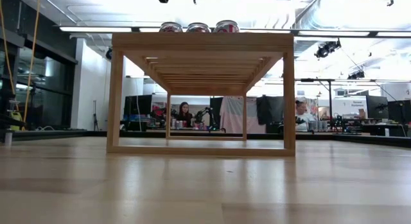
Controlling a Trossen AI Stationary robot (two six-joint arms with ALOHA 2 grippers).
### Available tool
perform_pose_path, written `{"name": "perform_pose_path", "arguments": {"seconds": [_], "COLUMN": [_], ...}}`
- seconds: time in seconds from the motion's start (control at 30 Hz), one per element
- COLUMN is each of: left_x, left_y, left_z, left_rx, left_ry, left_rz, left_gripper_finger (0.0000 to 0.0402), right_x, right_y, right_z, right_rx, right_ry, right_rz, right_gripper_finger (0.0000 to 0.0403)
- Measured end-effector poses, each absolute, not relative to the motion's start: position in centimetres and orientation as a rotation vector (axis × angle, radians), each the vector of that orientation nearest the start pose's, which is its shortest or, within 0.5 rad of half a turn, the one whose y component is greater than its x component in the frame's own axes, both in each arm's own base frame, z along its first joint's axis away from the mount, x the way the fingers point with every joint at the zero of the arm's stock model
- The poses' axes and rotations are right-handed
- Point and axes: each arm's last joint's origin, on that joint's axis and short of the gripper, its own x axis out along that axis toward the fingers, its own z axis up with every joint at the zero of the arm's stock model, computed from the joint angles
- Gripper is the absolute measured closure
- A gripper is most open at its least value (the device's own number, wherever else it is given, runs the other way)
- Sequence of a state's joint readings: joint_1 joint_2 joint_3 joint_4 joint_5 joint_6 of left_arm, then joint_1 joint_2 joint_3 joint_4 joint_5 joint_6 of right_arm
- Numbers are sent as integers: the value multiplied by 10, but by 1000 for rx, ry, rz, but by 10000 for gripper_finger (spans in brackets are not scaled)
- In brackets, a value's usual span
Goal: Place canned beverage on shelf
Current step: Put the top pink soda can on the shelf
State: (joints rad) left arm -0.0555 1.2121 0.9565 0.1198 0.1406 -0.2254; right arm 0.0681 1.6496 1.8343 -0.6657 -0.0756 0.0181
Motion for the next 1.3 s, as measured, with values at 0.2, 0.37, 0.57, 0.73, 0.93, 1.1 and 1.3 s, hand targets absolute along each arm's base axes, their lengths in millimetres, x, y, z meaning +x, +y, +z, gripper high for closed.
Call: {"name": "perform_pose_path", "arguments": {"seconds": [0.2, 0.37, 0.57, 0.73, 0.93, 1.1, 1.3], "left_x": [275, 275, 271, 250, 219, 219, 245], "left_y": [-19, -19, -13, -2, 0, -9, -14], "left_z": [333, 333, 331, 332, 342, 329, 300], "left_rx": [-184, -160, -136, -121, -212, -434, -778], "left_ry": [155, 156, 198, 285, 228, 135, 336], "left_rz": [-166, -165, -135, -64, -162, -497, -685], "left_gripper_finger": [77, 127, 127, 127, 127, 127, 127], "right_x": [355, 355, 355, 333, 314, 315, 321], "right_y": [26, 26, 25, 20, 16, 17, 21], "right_z": [425, 425, 425, 441, 446, 451, 452], "right_rx": [21, 13, 8, 58, 104, 29, -157], "right_ry": [489, 490, 495, 487, 529, 483, 413], "right_rz": [146, 143, 140, 100, 84, 131, 247], "right_gripper_finger": [138, 138, 88, 15, 15, 15, 14]}}
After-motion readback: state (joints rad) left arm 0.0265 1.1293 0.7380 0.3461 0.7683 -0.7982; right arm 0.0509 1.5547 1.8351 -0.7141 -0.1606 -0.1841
